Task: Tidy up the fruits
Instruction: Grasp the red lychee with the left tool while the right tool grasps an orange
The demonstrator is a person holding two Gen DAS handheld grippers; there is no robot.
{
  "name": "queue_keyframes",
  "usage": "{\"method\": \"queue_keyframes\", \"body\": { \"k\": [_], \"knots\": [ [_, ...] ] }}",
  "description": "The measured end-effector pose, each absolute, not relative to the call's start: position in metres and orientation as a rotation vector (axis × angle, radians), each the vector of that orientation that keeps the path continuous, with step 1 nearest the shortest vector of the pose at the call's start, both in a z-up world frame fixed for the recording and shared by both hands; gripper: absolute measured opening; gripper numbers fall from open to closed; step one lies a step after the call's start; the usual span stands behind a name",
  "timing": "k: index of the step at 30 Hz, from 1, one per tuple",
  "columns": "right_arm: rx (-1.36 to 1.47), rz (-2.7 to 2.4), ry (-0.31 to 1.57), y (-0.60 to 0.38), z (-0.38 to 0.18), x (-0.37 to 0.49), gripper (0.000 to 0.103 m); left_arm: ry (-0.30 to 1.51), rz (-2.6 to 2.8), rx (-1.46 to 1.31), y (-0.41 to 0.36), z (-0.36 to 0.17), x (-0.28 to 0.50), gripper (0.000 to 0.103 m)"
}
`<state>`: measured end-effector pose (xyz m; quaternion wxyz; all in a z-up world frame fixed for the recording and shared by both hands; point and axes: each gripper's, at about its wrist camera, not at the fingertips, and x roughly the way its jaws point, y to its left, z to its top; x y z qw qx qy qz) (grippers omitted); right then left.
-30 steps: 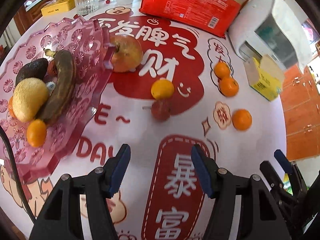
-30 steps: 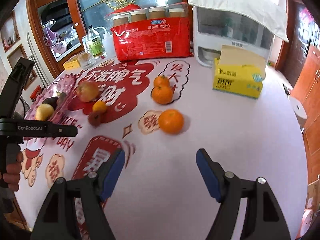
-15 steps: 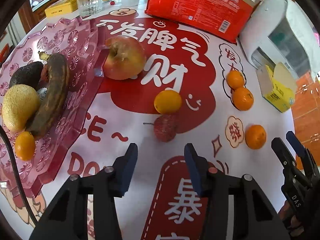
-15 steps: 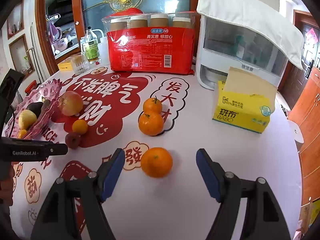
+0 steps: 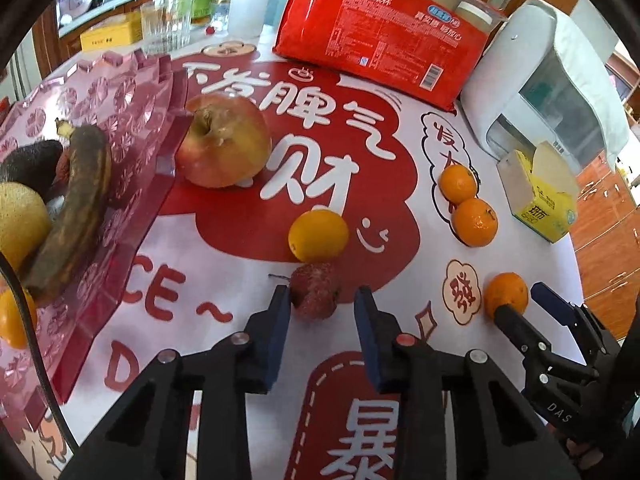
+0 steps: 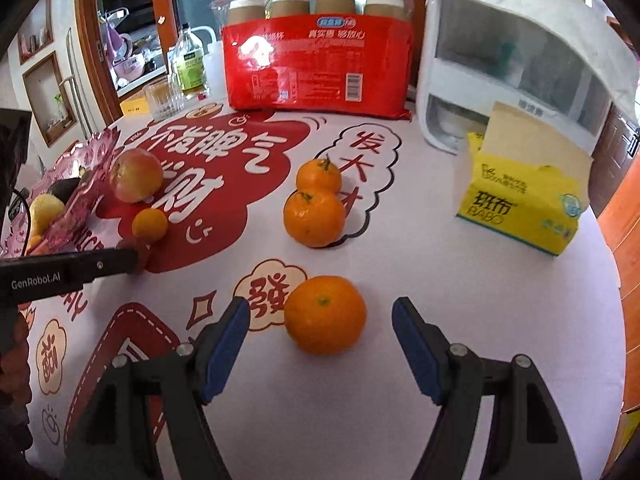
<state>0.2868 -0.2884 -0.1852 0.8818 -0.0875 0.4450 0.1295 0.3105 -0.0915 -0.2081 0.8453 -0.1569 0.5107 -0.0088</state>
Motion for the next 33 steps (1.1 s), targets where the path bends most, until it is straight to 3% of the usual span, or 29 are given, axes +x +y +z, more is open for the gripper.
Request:
{"method": "queue_keyframes", "body": {
  "k": [9, 11, 33],
  "knots": [
    [-0.207, 0.269, 0.961, -0.284, -0.198, 0.291, 0.055, 1.032, -0.034, -0.295, -0.095, -0.209, 0.311, 0.025],
    [-0.211, 0.25, 0.96, -0.285, -0.199, 0.291, 0.047, 1.029, -0.042, -0.294, -0.095, -0.209, 0.311, 0.025],
    [-0.123, 0.254, 1.034, -0.278, -0.187, 0.267, 0.044, 0.982, -0.127, -0.385, -0.086, -0.183, 0.289, 0.023]
  ]
}}
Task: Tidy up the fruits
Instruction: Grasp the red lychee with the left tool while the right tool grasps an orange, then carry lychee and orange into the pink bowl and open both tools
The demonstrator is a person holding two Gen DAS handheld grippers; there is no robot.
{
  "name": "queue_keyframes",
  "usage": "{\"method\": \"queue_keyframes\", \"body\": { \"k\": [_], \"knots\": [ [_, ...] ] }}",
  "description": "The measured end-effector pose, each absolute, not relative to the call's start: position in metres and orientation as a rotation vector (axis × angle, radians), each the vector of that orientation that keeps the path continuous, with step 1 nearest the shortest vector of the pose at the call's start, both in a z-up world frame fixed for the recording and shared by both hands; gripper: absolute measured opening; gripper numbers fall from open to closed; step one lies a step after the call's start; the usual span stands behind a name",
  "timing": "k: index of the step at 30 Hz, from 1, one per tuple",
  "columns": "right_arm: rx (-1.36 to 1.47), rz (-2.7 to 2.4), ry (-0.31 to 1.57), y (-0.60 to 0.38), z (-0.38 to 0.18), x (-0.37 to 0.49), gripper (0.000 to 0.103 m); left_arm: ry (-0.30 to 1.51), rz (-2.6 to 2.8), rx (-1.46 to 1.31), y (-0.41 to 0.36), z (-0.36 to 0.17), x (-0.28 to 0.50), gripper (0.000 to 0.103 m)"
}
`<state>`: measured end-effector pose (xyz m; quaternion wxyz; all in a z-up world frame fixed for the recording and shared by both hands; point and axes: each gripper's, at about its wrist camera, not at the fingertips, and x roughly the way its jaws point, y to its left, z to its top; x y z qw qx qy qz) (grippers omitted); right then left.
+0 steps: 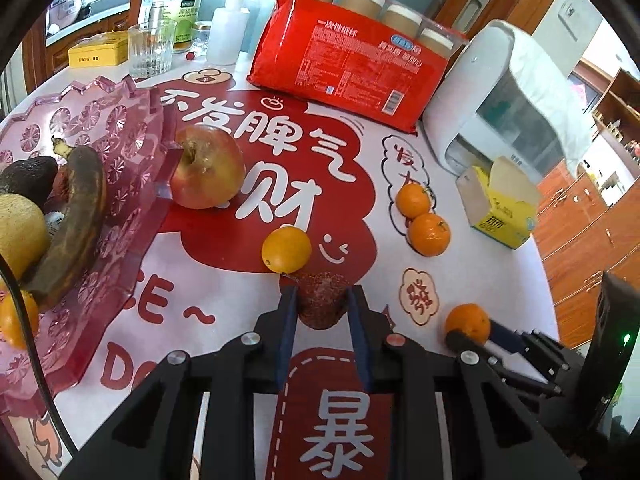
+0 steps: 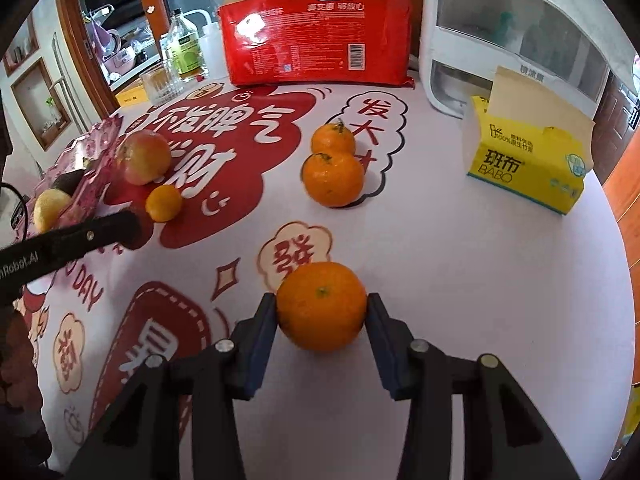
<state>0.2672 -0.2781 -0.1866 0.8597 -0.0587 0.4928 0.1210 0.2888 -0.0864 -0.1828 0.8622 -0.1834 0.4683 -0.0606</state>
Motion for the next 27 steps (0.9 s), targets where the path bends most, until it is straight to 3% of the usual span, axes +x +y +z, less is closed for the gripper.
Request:
{"method": "queue_keyframes", "body": {
  "k": [27],
  "knots": [
    [-0.065, 0.303, 0.98, -0.205, -0.137, 0.186, 0.044, 0.803, -0.131, -0.389, -0.01, -0.097, 0.189, 0.023]
  ]
}}
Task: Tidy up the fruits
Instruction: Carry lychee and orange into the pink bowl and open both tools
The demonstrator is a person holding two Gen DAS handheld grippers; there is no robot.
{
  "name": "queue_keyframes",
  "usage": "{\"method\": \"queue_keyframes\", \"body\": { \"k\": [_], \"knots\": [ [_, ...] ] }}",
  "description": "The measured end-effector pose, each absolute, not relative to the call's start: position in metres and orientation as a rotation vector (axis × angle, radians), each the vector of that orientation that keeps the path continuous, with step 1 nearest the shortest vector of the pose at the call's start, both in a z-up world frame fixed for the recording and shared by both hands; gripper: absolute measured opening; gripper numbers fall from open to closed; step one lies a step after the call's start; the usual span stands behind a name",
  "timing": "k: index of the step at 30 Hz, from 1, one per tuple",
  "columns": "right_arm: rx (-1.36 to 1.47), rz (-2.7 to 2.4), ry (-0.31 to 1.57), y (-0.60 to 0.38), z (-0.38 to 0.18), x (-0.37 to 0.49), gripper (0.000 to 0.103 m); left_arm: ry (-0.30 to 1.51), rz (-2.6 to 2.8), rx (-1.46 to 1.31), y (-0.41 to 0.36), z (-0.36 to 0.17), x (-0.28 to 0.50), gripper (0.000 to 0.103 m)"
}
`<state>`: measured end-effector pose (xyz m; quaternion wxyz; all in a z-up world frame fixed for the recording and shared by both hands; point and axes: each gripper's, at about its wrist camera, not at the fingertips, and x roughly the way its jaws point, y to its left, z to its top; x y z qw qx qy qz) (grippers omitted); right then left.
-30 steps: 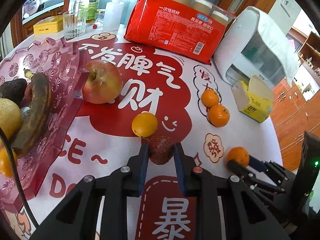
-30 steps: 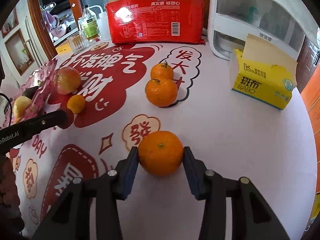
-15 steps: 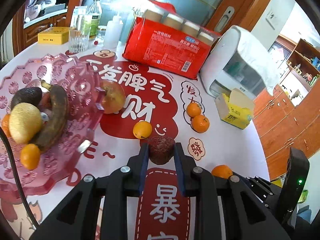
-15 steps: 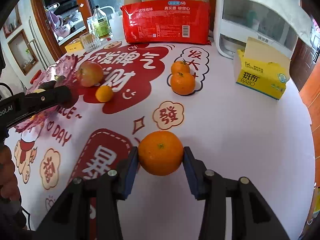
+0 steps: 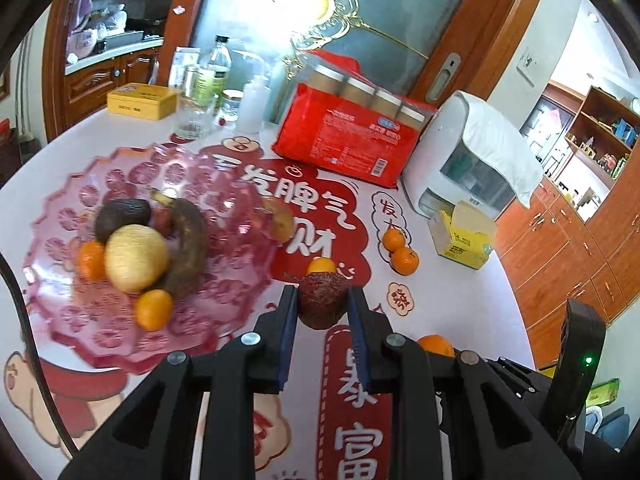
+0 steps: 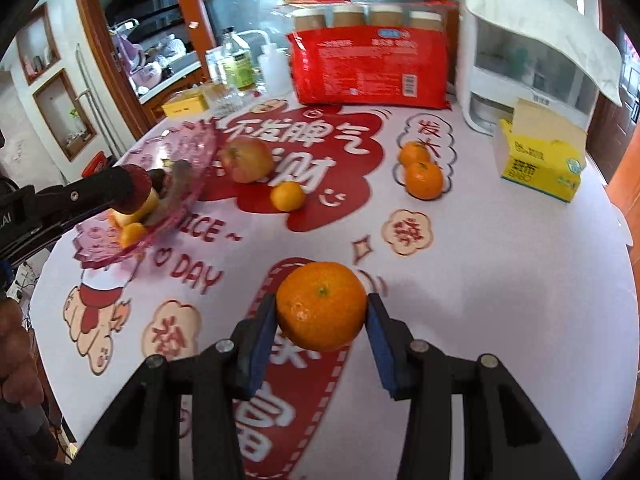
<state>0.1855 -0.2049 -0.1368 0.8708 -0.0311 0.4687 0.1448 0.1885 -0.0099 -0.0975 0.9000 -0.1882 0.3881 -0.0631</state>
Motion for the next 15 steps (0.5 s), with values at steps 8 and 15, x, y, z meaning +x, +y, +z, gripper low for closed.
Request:
{"method": "queue_keyframes", "body": {
  "k": [8, 15],
  "knots": [
    [-0.068, 0.343, 0.944, -0.163, -0.123, 0.17, 0.044, 0.803, -0.101, -0.385, 0.03, -0.089, 0.165, 0.023],
    [-0.045, 0.355, 0.921, -0.13, -0.113, 0.165, 0.044, 0.815, -0.096, -0.362, 0.069, -0.08, 0.154, 0.023]
  ]
}}
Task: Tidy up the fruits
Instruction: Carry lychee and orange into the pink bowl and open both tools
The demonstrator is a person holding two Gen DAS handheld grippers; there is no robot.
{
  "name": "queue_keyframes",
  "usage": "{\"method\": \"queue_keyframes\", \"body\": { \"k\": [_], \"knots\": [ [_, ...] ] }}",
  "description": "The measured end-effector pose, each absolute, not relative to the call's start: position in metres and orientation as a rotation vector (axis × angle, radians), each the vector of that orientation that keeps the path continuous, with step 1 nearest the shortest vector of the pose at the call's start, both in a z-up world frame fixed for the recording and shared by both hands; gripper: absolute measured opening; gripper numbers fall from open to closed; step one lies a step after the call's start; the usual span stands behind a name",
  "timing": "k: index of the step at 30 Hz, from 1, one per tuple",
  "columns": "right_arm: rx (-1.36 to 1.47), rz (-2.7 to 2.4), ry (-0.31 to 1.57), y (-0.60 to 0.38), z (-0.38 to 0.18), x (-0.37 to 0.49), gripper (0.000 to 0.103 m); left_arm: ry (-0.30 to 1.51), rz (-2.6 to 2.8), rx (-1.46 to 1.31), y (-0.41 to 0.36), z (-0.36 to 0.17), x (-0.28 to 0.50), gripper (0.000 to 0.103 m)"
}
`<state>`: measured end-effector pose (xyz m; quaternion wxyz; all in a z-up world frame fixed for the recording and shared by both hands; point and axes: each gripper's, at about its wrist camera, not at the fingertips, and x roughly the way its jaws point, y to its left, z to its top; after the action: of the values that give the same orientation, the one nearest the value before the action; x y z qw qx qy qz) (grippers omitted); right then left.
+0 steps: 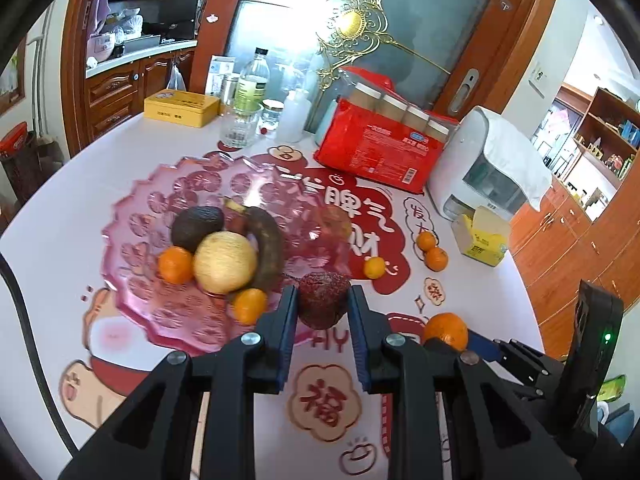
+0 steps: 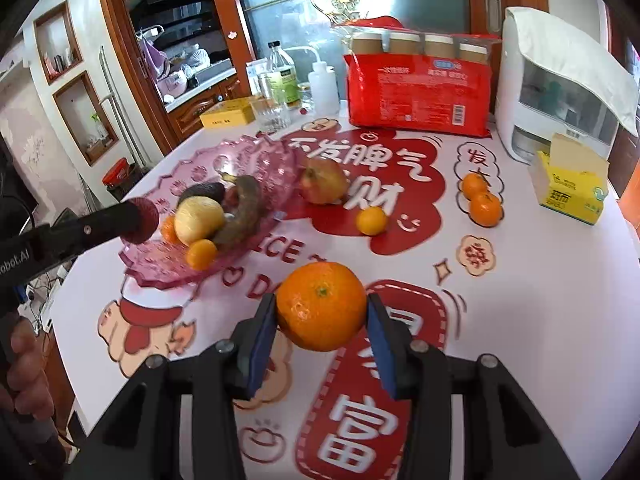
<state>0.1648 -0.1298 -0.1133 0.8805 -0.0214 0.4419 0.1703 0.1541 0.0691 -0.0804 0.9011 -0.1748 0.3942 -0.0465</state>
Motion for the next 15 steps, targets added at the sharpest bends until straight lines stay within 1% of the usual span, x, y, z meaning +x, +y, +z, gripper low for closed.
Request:
{"method": "queue_keyframes", "body": {
  "k": [8, 15],
  "knots": [
    [-0.009, 0.353, 0.895, -0.09, -0.106, 0.164, 0.044, 0.823, -0.112, -0.318, 0.114, -0.071, 0.156, 0.023],
    [0.011, 0.347, 0.877, -0.052, -0.105, 0.166, 0.044, 0.861, -0.144, -0.271, 0.146, -0.075, 0.166, 0.023]
  ]
}}
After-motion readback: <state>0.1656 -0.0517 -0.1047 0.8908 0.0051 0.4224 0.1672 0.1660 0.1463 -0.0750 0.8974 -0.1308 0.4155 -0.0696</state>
